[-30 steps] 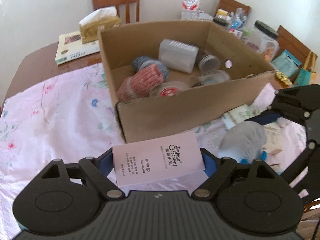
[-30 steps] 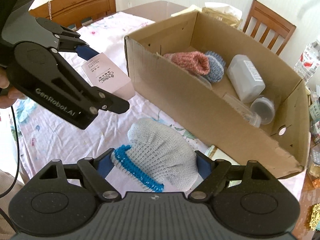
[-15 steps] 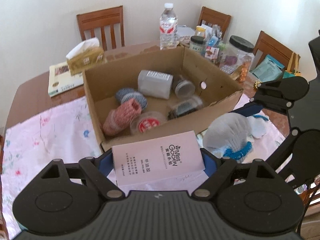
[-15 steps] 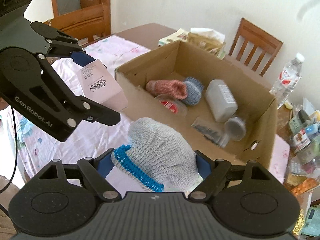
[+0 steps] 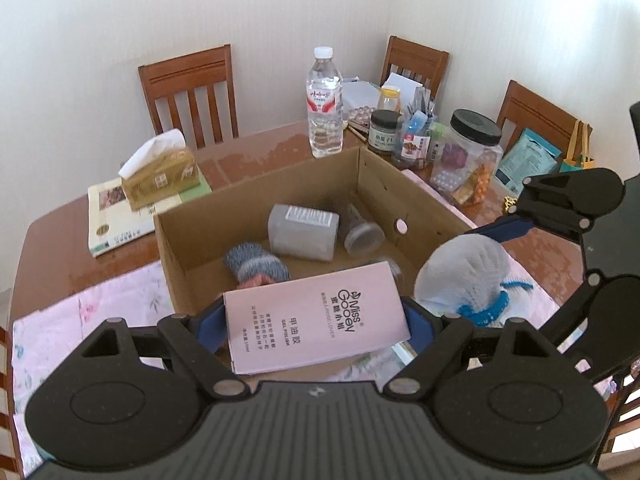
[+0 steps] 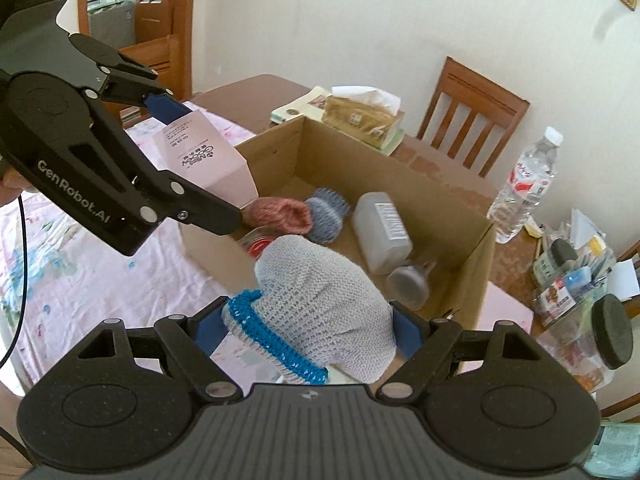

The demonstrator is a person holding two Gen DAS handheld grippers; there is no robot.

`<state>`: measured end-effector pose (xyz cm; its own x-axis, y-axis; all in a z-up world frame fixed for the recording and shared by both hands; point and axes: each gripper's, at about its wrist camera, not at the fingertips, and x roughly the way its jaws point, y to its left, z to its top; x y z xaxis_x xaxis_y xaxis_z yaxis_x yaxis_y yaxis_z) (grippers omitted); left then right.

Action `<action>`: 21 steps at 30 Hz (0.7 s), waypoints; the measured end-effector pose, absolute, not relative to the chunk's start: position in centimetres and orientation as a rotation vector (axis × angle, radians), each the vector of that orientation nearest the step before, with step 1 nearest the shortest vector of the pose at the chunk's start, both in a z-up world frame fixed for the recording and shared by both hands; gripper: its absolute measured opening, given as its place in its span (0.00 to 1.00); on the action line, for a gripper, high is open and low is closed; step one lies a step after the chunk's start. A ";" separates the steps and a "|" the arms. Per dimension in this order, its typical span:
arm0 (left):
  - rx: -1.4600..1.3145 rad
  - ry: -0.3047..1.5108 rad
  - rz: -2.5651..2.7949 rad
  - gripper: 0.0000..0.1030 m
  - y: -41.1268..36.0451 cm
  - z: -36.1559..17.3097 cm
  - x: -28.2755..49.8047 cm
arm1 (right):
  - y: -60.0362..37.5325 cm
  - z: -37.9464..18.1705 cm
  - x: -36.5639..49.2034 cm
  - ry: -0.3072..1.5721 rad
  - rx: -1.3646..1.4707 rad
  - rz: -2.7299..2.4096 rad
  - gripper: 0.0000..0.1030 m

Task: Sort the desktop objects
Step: 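Carry the pink box and glove into the cardboard box and open both grippers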

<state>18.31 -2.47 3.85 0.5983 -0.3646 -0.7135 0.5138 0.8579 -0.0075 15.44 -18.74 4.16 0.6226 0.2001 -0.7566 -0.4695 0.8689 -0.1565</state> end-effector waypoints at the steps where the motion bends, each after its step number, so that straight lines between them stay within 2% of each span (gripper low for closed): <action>1: 0.211 0.775 -0.516 0.83 -2.6 3.8 18.6 | -18.9 4.2 15.7 0.812 -0.358 0.390 0.84; 14: 0.229 0.790 -0.540 0.83 -3.8 3.0 22.9 | -20.6 4.1 19.0 0.822 -0.346 0.313 0.84; 21: 0.242 0.804 -0.558 0.83 -4.5 2.2 25.0 | -20.9 3.8 20.1 0.824 -0.327 0.294 0.97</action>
